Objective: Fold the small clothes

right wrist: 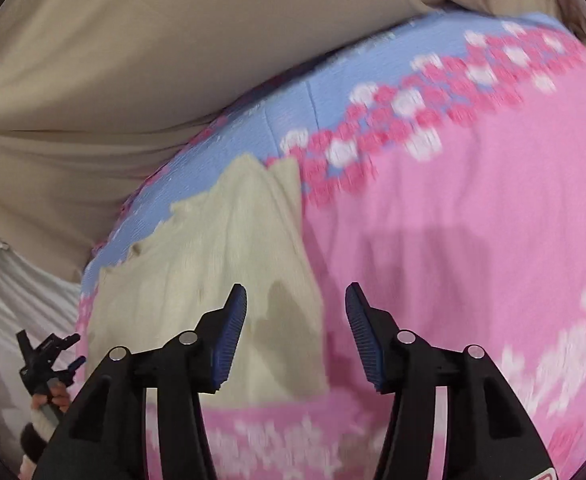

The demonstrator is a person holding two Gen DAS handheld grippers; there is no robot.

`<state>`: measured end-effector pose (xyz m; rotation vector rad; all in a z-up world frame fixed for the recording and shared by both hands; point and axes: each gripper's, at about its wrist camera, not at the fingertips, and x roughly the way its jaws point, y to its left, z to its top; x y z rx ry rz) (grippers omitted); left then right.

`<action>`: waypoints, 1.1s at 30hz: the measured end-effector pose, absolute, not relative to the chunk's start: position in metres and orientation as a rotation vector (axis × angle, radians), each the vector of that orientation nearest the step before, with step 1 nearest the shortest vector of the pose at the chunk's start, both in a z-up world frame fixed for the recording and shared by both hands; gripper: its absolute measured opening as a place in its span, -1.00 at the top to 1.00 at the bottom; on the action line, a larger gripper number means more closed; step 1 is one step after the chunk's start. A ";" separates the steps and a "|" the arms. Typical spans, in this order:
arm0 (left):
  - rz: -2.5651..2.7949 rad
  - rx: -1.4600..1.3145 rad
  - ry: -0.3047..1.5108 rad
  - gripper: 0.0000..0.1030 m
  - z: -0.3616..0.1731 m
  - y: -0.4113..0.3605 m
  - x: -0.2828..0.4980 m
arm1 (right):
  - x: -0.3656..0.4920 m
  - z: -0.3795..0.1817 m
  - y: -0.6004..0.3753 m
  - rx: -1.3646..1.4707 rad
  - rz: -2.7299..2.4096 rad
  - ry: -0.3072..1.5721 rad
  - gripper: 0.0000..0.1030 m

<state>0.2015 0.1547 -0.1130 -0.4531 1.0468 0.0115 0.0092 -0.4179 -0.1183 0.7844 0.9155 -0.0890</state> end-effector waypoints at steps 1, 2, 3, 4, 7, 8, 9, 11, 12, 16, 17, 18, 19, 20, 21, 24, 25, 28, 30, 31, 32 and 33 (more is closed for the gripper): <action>0.013 -0.456 1.064 -0.29 -0.118 0.157 0.192 | 0.004 -0.127 -0.415 0.821 -0.076 0.925 -0.02; 0.012 -0.474 1.094 -0.29 -0.126 0.158 0.182 | 0.000 -0.139 -0.411 0.868 -0.061 0.937 -0.02; 0.017 -0.494 1.117 -0.29 -0.133 0.156 0.175 | 0.004 -0.145 -0.406 0.897 -0.055 0.948 -0.02; 0.016 -0.520 1.134 -0.30 -0.140 0.156 0.171 | 0.006 -0.153 -0.402 0.935 -0.043 0.957 -0.02; 0.027 -0.617 1.145 -0.48 -0.154 0.150 0.160 | 0.020 -0.166 -0.388 0.996 -0.020 0.944 -0.16; 0.043 -0.622 1.127 -0.60 -0.154 0.145 0.159 | 0.023 -0.165 -0.380 0.998 -0.021 0.924 -0.29; 0.057 -0.625 1.128 -0.63 -0.154 0.142 0.160 | 0.026 -0.165 -0.377 1.005 -0.028 0.911 -0.34; 0.081 -0.625 1.120 -0.61 -0.154 0.133 0.163 | 0.033 -0.167 -0.373 1.038 -0.043 0.897 -0.13; 0.090 -0.614 1.117 -0.50 -0.153 0.129 0.167 | 0.036 -0.171 -0.374 1.082 -0.021 0.894 0.16; 0.003 -0.660 1.144 0.66 -0.145 0.127 0.179 | 0.032 -0.144 -0.378 1.079 -0.010 0.821 0.67; -0.018 -0.667 1.129 0.69 -0.134 0.130 0.176 | 0.028 -0.131 -0.379 1.055 -0.009 0.805 0.72; -0.045 -0.668 1.118 0.69 -0.124 0.131 0.172 | 0.022 -0.116 -0.382 1.028 -0.004 0.792 0.74; -0.066 -0.670 1.113 0.70 -0.116 0.133 0.168 | 0.013 -0.104 -0.384 1.006 0.004 0.787 0.76; -0.090 -0.671 1.113 0.72 -0.107 0.135 0.161 | 0.006 -0.094 -0.386 0.984 0.008 0.788 0.76; -0.105 -0.669 1.122 0.73 -0.101 0.137 0.155 | -0.003 -0.084 -0.388 0.954 0.004 0.793 0.76; -0.133 -0.657 1.171 0.75 -0.097 0.144 0.126 | -0.038 -0.068 -0.394 0.883 -0.023 0.832 0.76; -0.139 -0.657 1.195 0.75 -0.099 0.148 0.114 | -0.057 -0.068 -0.394 0.857 -0.035 0.869 0.76; -0.141 -0.615 1.277 0.75 -0.114 0.154 0.073 | -0.099 -0.087 -0.385 0.811 -0.062 0.976 0.74; -0.116 -0.568 1.331 0.73 -0.131 0.156 0.048 | -0.116 -0.106 -0.383 0.799 -0.072 1.059 0.65; -0.101 -0.550 1.345 0.69 -0.140 0.156 0.040 | -0.122 -0.117 -0.384 0.792 -0.094 1.102 0.56; -0.086 -0.534 1.347 0.62 -0.148 0.156 0.032 | -0.126 -0.126 -0.385 0.780 -0.133 1.135 0.50; -0.078 -0.525 1.337 0.60 -0.149 0.156 0.033 | -0.127 -0.127 -0.389 0.774 -0.166 1.138 0.48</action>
